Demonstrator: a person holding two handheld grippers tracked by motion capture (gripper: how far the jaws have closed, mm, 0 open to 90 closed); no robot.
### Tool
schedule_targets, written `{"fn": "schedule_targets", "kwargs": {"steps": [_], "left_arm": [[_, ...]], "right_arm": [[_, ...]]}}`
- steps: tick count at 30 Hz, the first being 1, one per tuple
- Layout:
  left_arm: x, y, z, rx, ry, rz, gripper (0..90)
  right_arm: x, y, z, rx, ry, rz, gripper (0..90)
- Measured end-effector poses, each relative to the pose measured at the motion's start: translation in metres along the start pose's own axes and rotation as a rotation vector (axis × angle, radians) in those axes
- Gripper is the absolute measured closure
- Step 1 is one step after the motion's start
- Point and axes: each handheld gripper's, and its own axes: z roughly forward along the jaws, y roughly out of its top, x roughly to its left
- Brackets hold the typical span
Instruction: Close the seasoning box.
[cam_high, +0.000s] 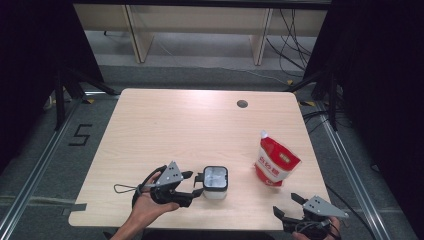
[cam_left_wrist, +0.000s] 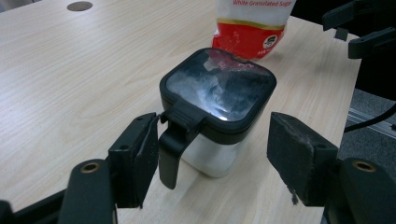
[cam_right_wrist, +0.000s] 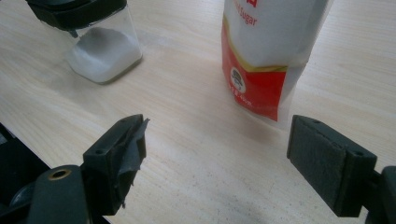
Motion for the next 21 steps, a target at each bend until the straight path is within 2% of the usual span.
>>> {"fn": "schedule_targets", "kwargs": {"steps": [1,4,5,7,9,10,11,14,15,16,17,18,19,20,21], "left_arm": [[-0.001,-0.002,-0.002,0.004,0.004,-0.029,33.0],[-0.001,-0.007,-0.005,0.011,0.007,-0.029,31.9],[-0.001,-0.009,-0.005,0.007,0.007,-0.042,31.6],[0.000,-0.012,-0.008,0.009,0.008,-0.034,31.4],[-0.001,-0.016,-0.010,-0.003,0.011,-0.055,30.7],[0.000,-0.017,-0.012,0.005,0.009,-0.031,30.4],[0.000,-0.019,-0.014,0.015,0.014,-0.033,30.2],[-0.002,-0.025,-0.015,0.010,0.011,-0.063,29.2],[-0.003,-0.026,-0.015,0.003,0.010,-0.065,28.7],[-0.003,-0.028,-0.016,0.019,0.012,-0.060,28.5],[-0.006,-0.030,-0.015,0.016,0.010,-0.082,28.0],[-0.006,-0.032,-0.015,0.017,0.012,-0.076,27.1],[-0.006,-0.033,-0.016,0.026,0.005,-0.050,26.7],[-0.008,-0.036,-0.015,0.018,0.002,-0.084,26.5],[-0.010,-0.038,-0.015,0.021,0.002,-0.092,25.9]], "right_arm": [[-0.002,0.000,0.001,-0.003,-0.001,-0.018,20.5],[0.000,0.000,0.000,0.006,0.003,-0.004,20.5],[0.000,0.000,0.000,0.007,0.004,-0.002,20.5],[0.000,0.000,0.000,0.003,0.002,-0.008,20.5],[-0.001,0.000,0.000,0.000,0.000,-0.013,20.5],[0.000,0.000,0.000,0.004,-0.001,-0.003,20.5],[0.000,0.000,0.000,0.004,-0.002,-0.002,20.5],[0.000,0.000,0.000,0.008,0.001,-0.006,20.5],[0.000,0.000,0.000,0.006,0.001,-0.008,20.5],[0.000,0.000,0.000,0.007,0.001,-0.009,20.4],[0.000,0.000,0.000,0.006,0.001,-0.010,20.4],[0.000,0.000,0.000,0.005,0.002,-0.006,20.4],[0.001,0.000,-0.001,0.014,-0.001,0.013,20.3],[0.000,0.000,0.000,0.007,0.001,0.009,20.3],[-0.001,0.000,0.000,0.001,0.000,-0.014,20.3]]}}
